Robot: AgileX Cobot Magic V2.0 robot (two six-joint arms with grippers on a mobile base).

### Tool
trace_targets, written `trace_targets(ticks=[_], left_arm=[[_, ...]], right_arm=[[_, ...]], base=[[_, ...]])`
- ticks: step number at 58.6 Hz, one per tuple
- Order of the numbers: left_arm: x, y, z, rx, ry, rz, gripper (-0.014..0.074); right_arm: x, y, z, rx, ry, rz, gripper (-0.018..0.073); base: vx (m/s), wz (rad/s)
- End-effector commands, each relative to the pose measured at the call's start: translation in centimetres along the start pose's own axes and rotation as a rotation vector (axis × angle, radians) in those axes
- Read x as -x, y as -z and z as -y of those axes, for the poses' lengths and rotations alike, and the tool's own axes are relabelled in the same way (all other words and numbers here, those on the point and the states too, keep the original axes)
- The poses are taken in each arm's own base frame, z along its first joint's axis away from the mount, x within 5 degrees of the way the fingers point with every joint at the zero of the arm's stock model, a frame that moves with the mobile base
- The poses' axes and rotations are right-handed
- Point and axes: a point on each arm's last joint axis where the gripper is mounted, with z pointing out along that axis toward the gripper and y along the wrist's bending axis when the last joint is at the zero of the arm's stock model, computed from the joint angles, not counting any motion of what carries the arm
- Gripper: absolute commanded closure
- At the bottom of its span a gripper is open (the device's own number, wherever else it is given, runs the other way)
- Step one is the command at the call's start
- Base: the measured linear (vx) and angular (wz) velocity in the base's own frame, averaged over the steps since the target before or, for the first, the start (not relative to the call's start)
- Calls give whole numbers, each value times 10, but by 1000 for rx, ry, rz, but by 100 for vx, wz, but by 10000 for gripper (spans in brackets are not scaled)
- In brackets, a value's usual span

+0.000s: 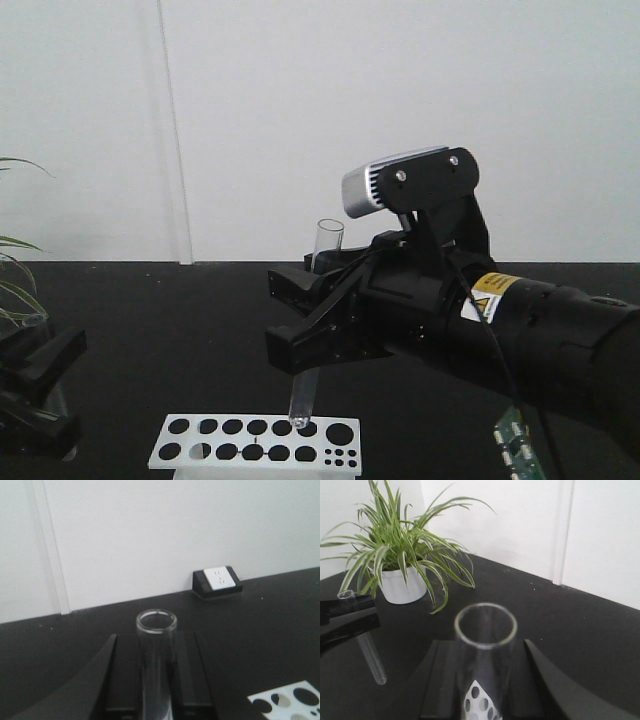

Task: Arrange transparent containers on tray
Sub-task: 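Lift both held tubes up out of the white rack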

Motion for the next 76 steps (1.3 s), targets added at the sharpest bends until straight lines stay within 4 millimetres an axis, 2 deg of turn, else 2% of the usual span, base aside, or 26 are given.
trace_targets(ticks=[1, 9, 16, 25, 76], left_arm=[[26, 15, 3, -10, 15, 121, 462], [37, 42, 3, 15, 36, 128, 462], [46, 66, 4, 30, 56, 156, 462], [46, 85, 3, 58, 55, 129, 462], [46, 88, 3, 63, 55, 126, 462]], right_arm=[[26, 17, 0, -11, 10, 119, 354], [21, 16, -1, 5, 9, 61, 354], [23, 17, -1, 0, 9, 81, 354], [24, 17, 0, -6, 9, 99, 354], [25, 17, 0, -7, 10, 105, 354]], base=[[0, 0], [0, 0], [0, 0], [0, 0], [0, 0]])
